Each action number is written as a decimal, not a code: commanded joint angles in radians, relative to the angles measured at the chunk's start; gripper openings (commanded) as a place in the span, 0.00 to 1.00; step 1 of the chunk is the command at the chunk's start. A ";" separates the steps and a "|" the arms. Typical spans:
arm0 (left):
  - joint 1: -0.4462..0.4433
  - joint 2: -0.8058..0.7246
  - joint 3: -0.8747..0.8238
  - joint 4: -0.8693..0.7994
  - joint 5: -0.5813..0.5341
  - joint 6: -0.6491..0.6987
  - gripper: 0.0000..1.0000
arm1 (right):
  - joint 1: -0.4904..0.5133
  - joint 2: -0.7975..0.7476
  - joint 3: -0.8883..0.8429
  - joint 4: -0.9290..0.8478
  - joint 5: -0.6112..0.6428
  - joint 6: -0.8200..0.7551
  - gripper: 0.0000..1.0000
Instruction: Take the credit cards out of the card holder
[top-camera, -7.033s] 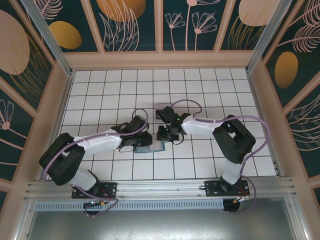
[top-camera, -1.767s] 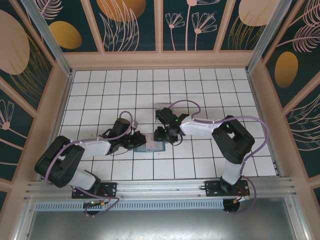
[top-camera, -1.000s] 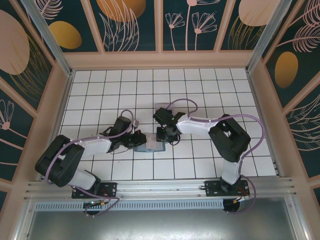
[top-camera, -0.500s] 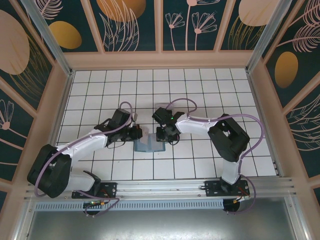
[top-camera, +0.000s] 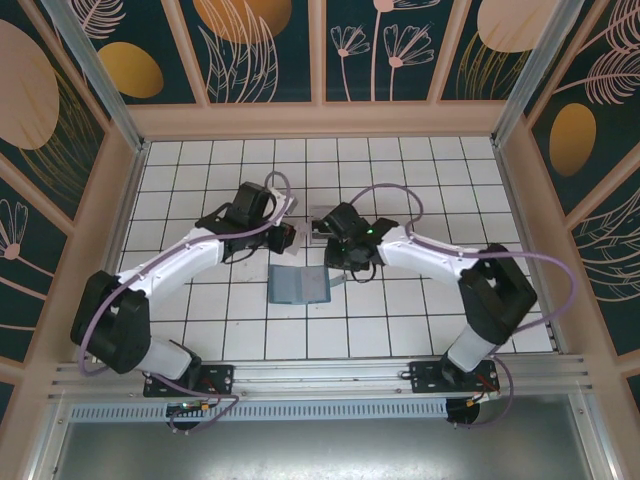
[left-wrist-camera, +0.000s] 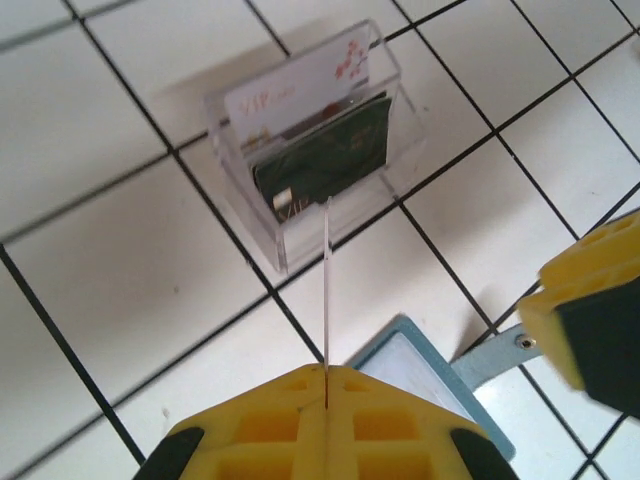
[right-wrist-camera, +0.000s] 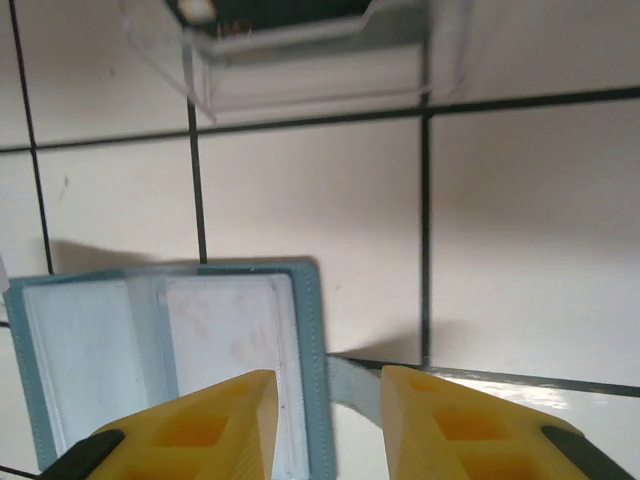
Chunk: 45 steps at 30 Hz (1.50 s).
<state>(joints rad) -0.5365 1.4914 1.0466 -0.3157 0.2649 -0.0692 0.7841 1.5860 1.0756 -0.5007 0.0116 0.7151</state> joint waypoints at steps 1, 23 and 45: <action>0.005 0.042 0.092 -0.027 0.012 0.216 0.00 | -0.043 -0.058 -0.044 -0.015 0.064 -0.004 0.33; -0.009 0.485 0.757 -0.501 -0.005 0.948 0.00 | -0.126 -0.183 -0.153 -0.027 0.080 -0.022 0.33; -0.055 0.743 1.075 -0.708 -0.012 1.065 0.00 | -0.143 -0.213 -0.187 -0.022 0.076 -0.008 0.33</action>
<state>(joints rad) -0.5838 2.2040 2.0827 -0.9733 0.2523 0.9676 0.6476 1.3960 0.9070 -0.5137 0.0631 0.7048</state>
